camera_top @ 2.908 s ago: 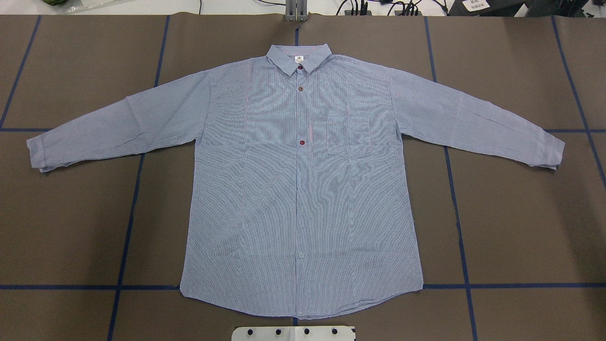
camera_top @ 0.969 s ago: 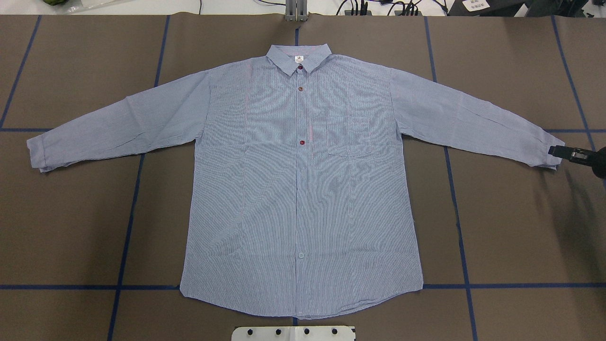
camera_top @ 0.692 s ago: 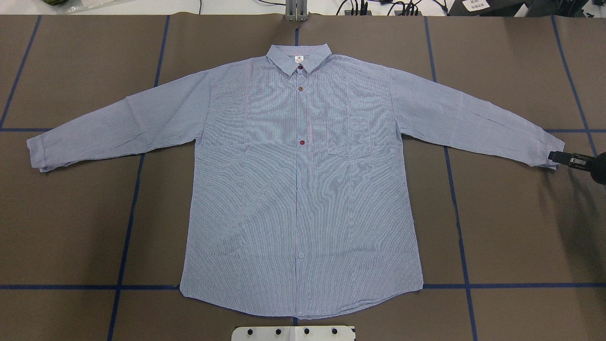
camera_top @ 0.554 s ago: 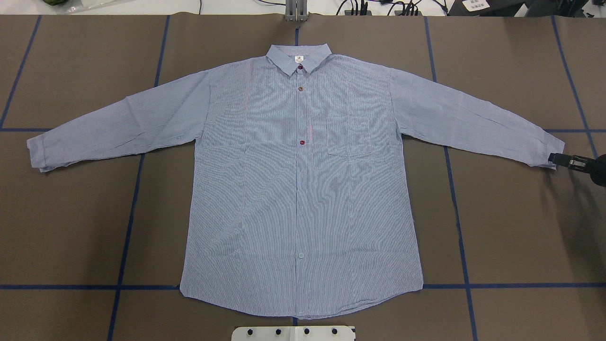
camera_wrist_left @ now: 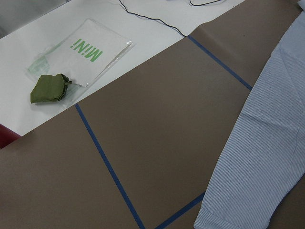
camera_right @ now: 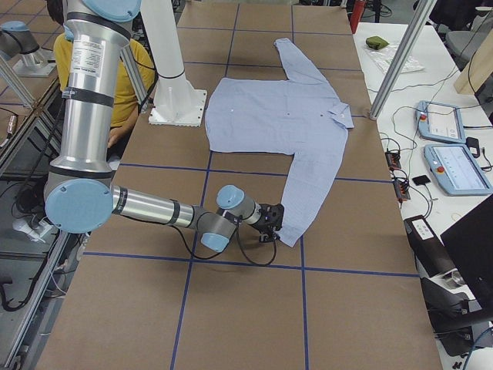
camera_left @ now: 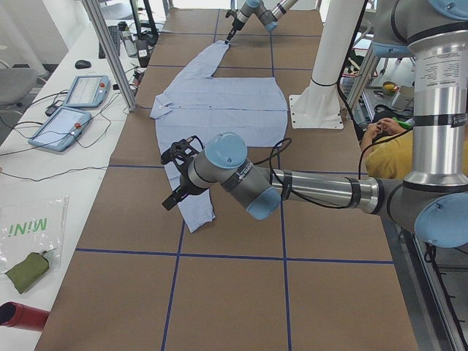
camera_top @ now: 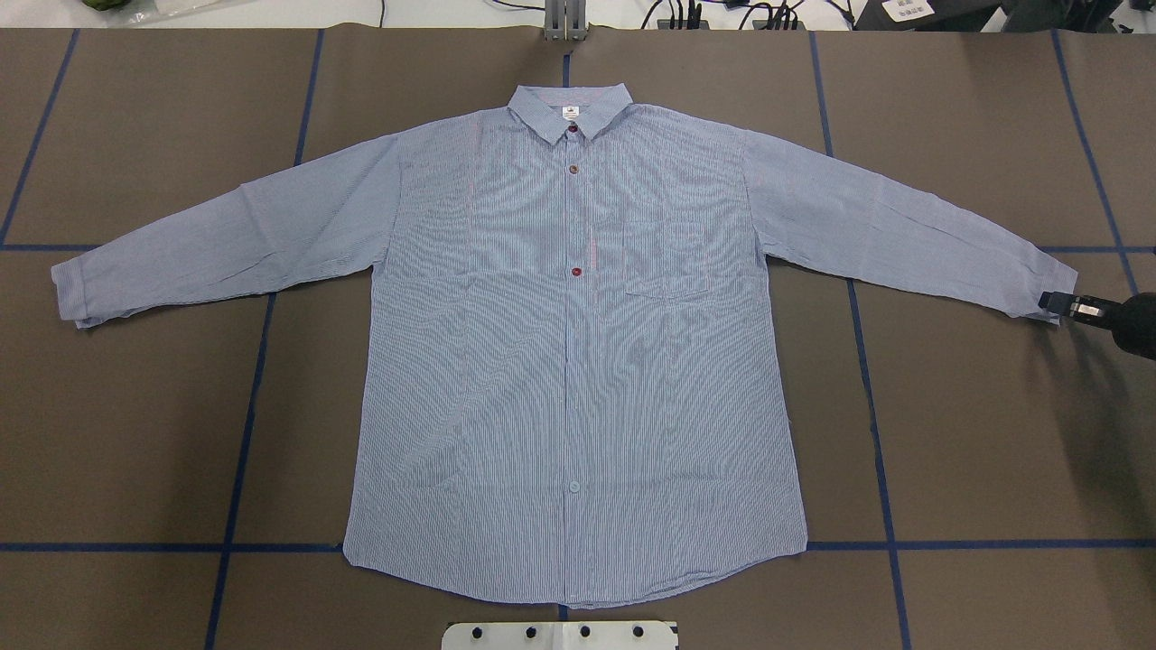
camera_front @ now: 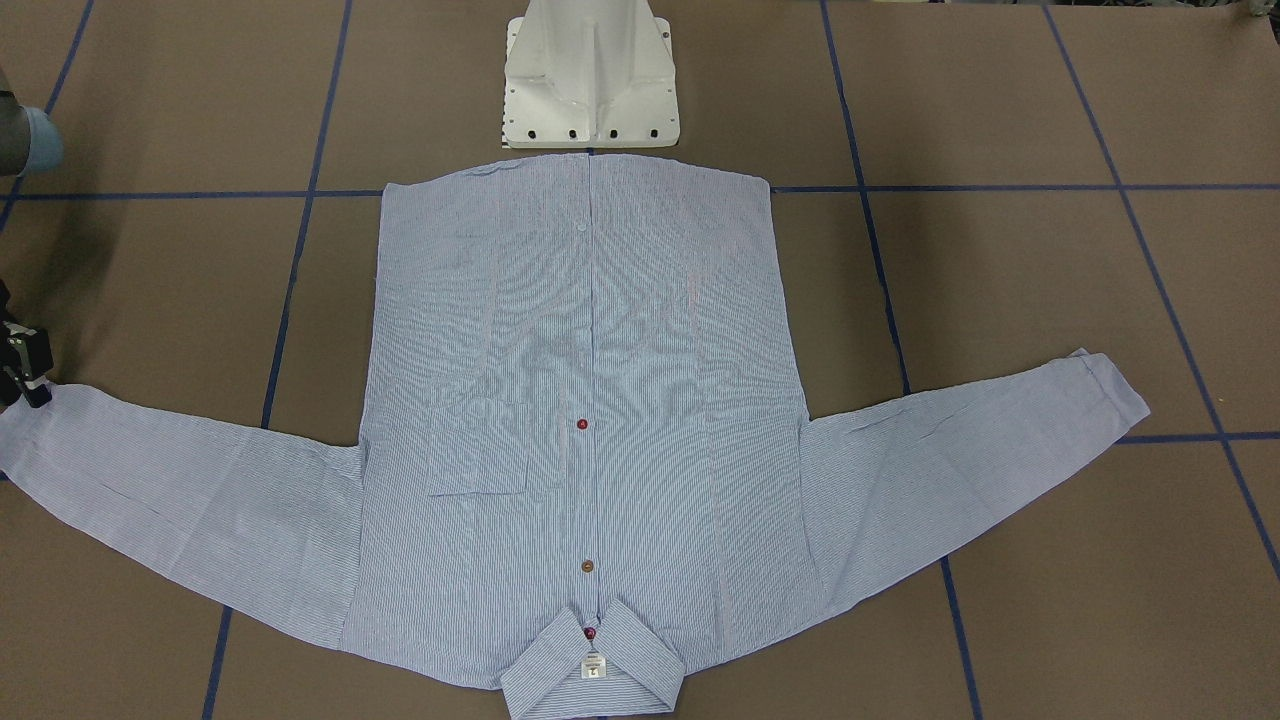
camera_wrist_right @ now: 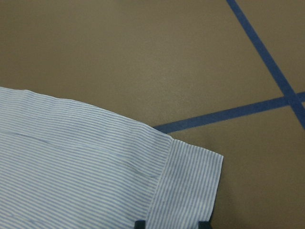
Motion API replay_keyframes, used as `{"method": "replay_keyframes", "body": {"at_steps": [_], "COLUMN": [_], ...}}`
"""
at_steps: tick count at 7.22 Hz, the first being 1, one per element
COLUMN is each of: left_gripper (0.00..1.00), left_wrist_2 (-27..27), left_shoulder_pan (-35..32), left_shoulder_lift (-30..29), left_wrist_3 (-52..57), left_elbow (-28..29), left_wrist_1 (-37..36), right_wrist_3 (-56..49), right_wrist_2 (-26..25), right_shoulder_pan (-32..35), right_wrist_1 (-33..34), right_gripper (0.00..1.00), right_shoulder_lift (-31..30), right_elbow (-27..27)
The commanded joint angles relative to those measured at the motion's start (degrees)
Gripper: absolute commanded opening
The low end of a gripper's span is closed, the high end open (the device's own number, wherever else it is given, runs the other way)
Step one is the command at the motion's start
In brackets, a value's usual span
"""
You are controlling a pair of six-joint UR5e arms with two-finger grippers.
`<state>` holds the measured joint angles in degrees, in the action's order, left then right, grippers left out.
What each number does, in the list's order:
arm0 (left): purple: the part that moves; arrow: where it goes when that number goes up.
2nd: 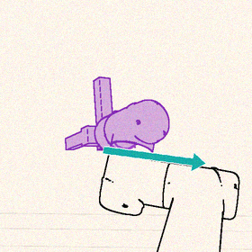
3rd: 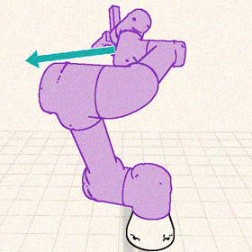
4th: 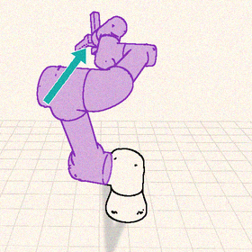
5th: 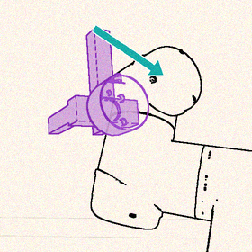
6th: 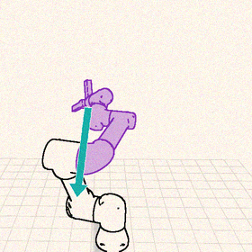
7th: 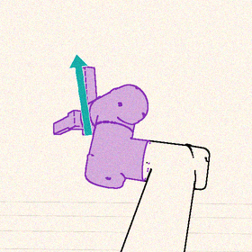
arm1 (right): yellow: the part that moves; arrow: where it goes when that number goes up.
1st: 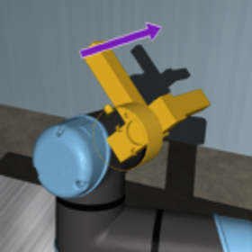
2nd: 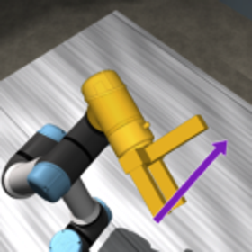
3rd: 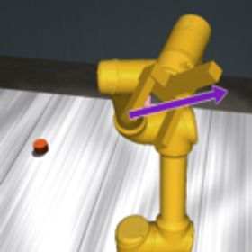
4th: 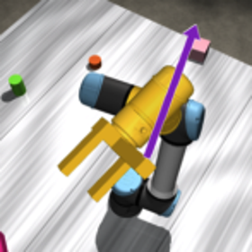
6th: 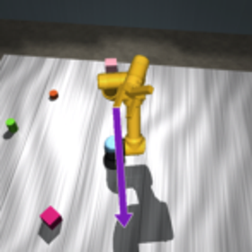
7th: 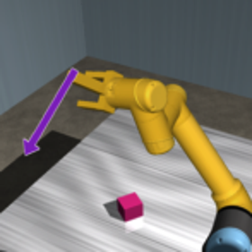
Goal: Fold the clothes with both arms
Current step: 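Lower the right gripper to the cuff nearest it and grasp it, then lift the cuff with the right gripper and carry it toward the collar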
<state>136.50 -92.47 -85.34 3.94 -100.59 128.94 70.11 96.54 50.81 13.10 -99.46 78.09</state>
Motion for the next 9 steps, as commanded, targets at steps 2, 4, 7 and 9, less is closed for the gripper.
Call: {"method": "replay_keyframes", "body": {"at_steps": [2, 4, 7, 9], "left_gripper": [1.00, 1.00, 1.00, 1.00], "left_wrist_2": [0.00, 0.00, 0.09, 0.00], "left_shoulder_pan": [0.01, 0.01, -0.08, 0.01], "left_shoulder_lift": [0.09, 0.00, 0.18, 0.26], "left_wrist_3": [0.01, 0.01, 0.01, 0.01], "left_elbow": [0.04, 0.04, 0.04, 0.04], "left_wrist_1": [0.00, 0.00, 0.00, 0.08], "right_wrist_3": [-0.41, -1.12, -1.38, 0.19], "right_wrist_2": [0.22, 2.32, 2.60, 2.60], "right_shoulder_pan": [0.16, 2.43, 5.18, 4.56], "right_wrist_1": [-0.01, 1.39, 1.57, 2.01], "right_gripper": [0.00, 0.00, 0.00, 0.00], "right_shoulder_lift": [-0.21, -0.04, 11.52, 26.35], "right_elbow": [1.18, 7.13, 10.42, 8.93]}}
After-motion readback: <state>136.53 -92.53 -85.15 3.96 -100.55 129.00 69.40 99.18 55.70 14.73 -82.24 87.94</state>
